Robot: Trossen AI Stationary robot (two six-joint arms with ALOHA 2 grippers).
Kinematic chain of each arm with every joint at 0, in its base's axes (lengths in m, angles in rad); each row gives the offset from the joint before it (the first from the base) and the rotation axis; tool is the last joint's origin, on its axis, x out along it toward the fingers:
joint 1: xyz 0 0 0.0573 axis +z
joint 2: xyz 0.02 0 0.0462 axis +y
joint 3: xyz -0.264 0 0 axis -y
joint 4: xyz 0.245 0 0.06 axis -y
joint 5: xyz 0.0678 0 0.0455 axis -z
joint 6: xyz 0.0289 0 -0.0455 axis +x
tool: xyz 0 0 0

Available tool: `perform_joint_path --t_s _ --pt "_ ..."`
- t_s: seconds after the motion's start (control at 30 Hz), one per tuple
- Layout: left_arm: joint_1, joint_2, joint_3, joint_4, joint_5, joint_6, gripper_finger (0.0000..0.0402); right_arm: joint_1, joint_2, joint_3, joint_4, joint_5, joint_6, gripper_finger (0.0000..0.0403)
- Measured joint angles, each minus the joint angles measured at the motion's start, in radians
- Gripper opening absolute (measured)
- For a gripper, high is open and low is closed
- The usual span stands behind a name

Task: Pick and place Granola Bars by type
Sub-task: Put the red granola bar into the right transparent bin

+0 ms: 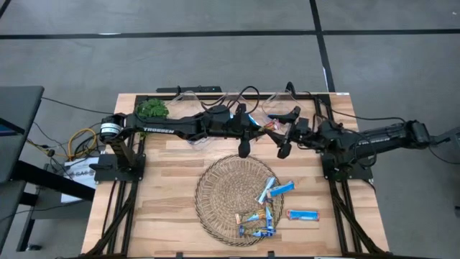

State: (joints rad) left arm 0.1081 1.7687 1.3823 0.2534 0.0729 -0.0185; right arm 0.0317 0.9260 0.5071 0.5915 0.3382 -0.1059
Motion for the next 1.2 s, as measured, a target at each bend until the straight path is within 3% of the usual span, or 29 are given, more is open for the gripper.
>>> perform_joint_path --t_s 0.2,0.63,0.93,1.2 --pt "0.0 0.0 0.0 0.0 -0.001 0.009 0.0041 -0.003 0.013 0.012 -0.002 0.0 0.001 0.0236" --pt "0.0 0.0 0.0 0.0 -0.06 0.04 0.0048 -0.012 0.013 0.012 -0.008 -0.003 0.01 0.0086" --pt "0.014 0.0 0.0 -0.011 -0.068 0.015 0.0148 -0.049 0.013 0.012 -0.043 0.001 0.026 0.0071" --pt "0.054 0.0 0.0 -0.073 -0.138 0.046 0.0241 -0.082 0.013 0.012 -0.107 0.012 0.038 0.0071"
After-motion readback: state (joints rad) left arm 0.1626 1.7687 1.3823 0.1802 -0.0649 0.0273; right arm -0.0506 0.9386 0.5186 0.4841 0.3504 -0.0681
